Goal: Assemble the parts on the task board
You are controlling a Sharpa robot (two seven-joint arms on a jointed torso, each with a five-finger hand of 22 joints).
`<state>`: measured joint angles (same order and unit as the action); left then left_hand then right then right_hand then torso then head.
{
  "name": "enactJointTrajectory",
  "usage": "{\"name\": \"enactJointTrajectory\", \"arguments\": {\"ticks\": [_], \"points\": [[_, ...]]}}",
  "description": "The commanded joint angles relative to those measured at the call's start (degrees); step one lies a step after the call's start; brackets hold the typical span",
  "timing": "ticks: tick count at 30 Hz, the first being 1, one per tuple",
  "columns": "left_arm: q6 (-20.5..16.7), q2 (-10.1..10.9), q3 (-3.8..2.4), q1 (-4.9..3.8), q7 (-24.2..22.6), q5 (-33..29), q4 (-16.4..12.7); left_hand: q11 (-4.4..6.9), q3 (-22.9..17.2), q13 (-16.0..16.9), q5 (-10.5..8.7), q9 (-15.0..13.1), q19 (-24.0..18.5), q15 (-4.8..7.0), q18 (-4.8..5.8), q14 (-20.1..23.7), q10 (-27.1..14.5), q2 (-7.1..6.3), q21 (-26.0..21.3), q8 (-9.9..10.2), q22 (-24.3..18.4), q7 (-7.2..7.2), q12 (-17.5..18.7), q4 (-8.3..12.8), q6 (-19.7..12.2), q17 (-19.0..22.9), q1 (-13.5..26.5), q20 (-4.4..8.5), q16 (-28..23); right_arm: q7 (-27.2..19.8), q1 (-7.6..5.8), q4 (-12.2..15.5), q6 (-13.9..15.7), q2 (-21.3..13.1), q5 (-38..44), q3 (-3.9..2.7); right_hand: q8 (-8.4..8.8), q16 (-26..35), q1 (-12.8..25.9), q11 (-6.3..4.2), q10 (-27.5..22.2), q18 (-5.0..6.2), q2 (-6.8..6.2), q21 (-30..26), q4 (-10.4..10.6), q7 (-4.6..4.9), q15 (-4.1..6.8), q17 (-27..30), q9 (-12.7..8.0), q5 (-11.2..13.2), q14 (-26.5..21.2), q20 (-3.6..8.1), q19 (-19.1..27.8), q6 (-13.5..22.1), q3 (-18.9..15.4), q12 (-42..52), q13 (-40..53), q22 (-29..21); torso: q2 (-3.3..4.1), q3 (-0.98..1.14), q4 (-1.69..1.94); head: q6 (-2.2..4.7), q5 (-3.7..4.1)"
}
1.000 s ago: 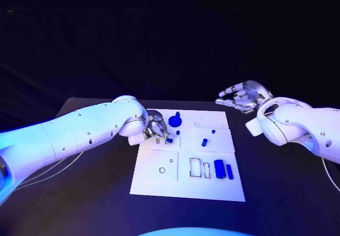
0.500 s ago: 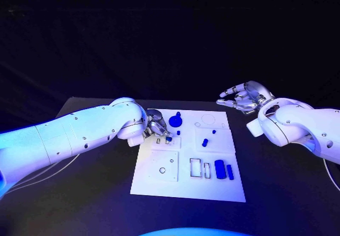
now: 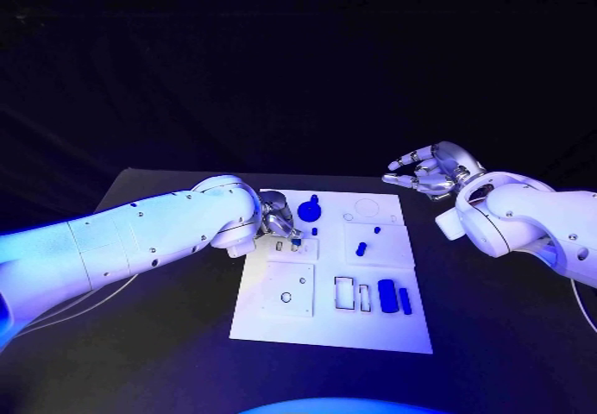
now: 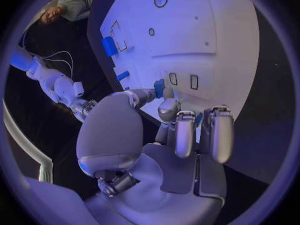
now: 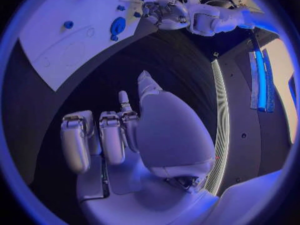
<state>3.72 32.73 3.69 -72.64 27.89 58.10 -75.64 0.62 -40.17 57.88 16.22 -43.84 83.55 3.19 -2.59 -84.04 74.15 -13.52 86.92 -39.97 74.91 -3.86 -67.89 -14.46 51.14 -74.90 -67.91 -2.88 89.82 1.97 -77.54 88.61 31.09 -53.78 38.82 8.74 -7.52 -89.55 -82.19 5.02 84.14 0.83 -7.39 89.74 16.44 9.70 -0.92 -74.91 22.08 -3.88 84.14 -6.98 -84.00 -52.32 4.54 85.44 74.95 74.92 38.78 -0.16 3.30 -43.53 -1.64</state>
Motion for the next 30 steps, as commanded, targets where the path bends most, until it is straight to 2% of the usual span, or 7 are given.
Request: {"name": "enactJointTrajectory", "arguments": {"ticks": [1,13,30], "points": [[-0.97,-0.26,0.12,0.11,0.36,1.79,-0.03,-0.12,-12.84,0.23,0.61,-0.12,0.42,0.41,0.67,-5.96,0.54,0.14,0.22,0.13,6.82,0.03,-0.31,13.27,0.41,-15.10,0.59,-0.07,0.18,-0.70,0.04,0.03,-0.52,0.02,0.26,0.00,-0.22,0.28,0.40,-0.33,2.09,-0.83,0.26,0.26,0.02,-0.27,0.37,-12.73,0.02,0.35,5.31,0.36,-6.00,0.15,-0.34,0.02,11.07,15.08,0.03,0.03,0.00,-0.23,-0.03],[-0.22,-0.53,0.80,0.36,1.25,2.74,0.72,0.09,-12.77,1.21,2.37,-0.46,0.72,0.60,0.75,-5.96,1.32,-0.20,0.36,0.18,7.22,0.24,-0.94,13.60,0.91,-15.10,0.99,0.10,0.18,-0.72,0.05,0.00,-0.55,-0.03,0.27,0.01,-0.22,0.28,0.40,-0.33,2.09,-0.83,0.26,0.26,0.02,-0.27,0.37,-12.73,0.02,0.35,5.31,0.36,-6.00,0.15,-0.34,0.02,11.07,15.08,0.01,0.04,0.01,-0.48,-0.11],[0.29,-0.70,1.02,0.48,1.42,2.97,1.24,0.13,-12.78,1.47,2.73,-0.54,0.72,0.64,0.75,-5.96,1.51,-0.22,0.36,0.19,7.22,0.28,-1.11,13.63,1.04,-15.10,1.09,0.13,0.18,-0.66,0.07,0.01,-0.76,0.01,0.13,0.01,-0.27,0.28,0.59,-0.33,2.03,-0.83,0.25,0.26,0.01,-0.27,0.38,-12.72,0.00,0.35,5.30,0.38,-6.00,0.23,-0.44,-0.06,11.00,15.08,0.02,-0.03,0.00,-0.94,-0.20]]}}
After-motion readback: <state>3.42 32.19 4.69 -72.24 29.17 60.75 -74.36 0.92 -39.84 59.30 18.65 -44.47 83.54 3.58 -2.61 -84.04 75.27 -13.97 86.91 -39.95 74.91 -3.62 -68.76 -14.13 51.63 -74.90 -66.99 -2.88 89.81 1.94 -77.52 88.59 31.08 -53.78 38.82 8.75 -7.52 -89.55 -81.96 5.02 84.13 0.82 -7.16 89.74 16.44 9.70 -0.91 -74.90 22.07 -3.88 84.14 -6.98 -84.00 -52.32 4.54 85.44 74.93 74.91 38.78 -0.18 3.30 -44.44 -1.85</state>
